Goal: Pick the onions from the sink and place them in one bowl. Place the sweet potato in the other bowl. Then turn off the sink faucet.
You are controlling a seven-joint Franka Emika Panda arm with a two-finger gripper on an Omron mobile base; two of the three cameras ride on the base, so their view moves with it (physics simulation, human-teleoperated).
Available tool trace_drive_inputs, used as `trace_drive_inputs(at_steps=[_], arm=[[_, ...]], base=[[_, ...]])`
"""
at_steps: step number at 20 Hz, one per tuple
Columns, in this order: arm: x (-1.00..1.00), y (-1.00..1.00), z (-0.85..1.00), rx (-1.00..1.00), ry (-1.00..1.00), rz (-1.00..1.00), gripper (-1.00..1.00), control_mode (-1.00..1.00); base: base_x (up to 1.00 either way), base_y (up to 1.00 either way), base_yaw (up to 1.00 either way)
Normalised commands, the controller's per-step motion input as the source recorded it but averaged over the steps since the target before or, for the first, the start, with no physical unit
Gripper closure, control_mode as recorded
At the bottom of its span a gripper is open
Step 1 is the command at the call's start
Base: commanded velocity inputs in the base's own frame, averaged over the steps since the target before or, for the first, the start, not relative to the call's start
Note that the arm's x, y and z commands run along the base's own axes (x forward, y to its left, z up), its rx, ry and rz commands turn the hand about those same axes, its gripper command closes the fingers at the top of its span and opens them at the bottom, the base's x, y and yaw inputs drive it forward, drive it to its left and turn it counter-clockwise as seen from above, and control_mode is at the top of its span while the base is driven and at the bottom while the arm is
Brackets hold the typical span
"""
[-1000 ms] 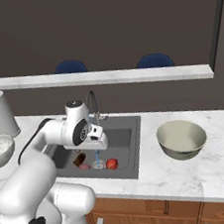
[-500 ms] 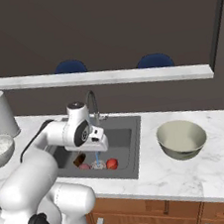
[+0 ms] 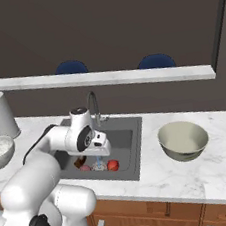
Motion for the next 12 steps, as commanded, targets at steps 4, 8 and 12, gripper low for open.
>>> trace_drive_inputs(at_steps=[4, 8, 12], arm=[[0.00, -0.09, -0.22, 0.00, -0.02, 0.00, -1.00, -1.00], [0.01, -0.04, -0.20, 0.00, -0.01, 0.00, -1.00, -1.00], [0.08, 0.00, -0.17, 0.00, 0.00, 0.00, -1.00, -1.00]], base=[[0.00, 0.00, 0.00], [0.00, 0.00, 0.00], [0.00, 0.00, 0.00]])
